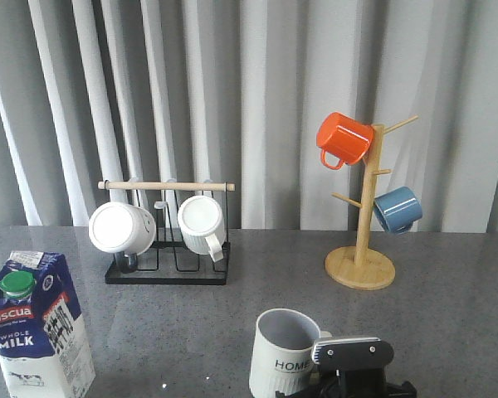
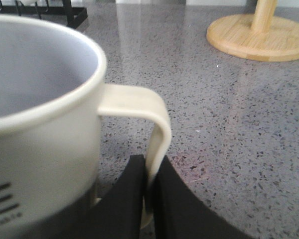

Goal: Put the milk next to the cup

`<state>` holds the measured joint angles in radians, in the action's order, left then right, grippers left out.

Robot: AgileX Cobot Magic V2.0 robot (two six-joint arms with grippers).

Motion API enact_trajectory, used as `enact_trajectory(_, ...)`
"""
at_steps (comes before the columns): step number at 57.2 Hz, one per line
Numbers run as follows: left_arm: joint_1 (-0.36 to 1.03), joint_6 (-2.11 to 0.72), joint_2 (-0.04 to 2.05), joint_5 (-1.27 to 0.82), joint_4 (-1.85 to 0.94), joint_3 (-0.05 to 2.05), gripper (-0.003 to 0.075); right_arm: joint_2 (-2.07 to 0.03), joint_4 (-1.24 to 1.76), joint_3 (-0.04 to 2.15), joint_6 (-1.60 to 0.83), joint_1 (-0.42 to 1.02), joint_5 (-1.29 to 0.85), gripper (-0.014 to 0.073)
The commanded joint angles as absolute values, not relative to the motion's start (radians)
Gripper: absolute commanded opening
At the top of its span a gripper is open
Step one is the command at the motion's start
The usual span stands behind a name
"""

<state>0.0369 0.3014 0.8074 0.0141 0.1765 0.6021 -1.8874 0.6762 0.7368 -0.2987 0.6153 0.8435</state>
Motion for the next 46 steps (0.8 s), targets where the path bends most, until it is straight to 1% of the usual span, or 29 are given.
enact_trajectory(1,0.042,0.308,0.805,0.086,0.17,0.637,0.0513,-1.864,0.7,0.76,-0.333,0.635,0.929,-0.0004)
enact_trajectory(12,0.042,0.308,0.805,0.086,0.17,0.637,0.0513,-1.868,0.704,0.759,-0.364,0.647,0.929,0.0001)
enact_trajectory(21,0.042,0.308,0.805,0.086,0.17,0.637,0.0513,-1.863,0.705,0.757,-0.405,0.652,0.925,0.0027)
enact_trajectory(27,0.042,0.308,0.805,0.086,0.17,0.637,0.0513,-1.853,0.708,0.757,-0.423,0.658,0.924,0.0066)
enact_trajectory(41,0.042,0.308,0.805,0.086,0.17,0.637,0.0513,-1.817,0.707,0.736,-0.429,0.658,0.927,0.0196)
enact_trajectory(46,0.042,0.308,0.805,0.086,0.17,0.637,0.0513,-1.805,0.707,0.714,-0.429,0.658,0.926,0.0224)
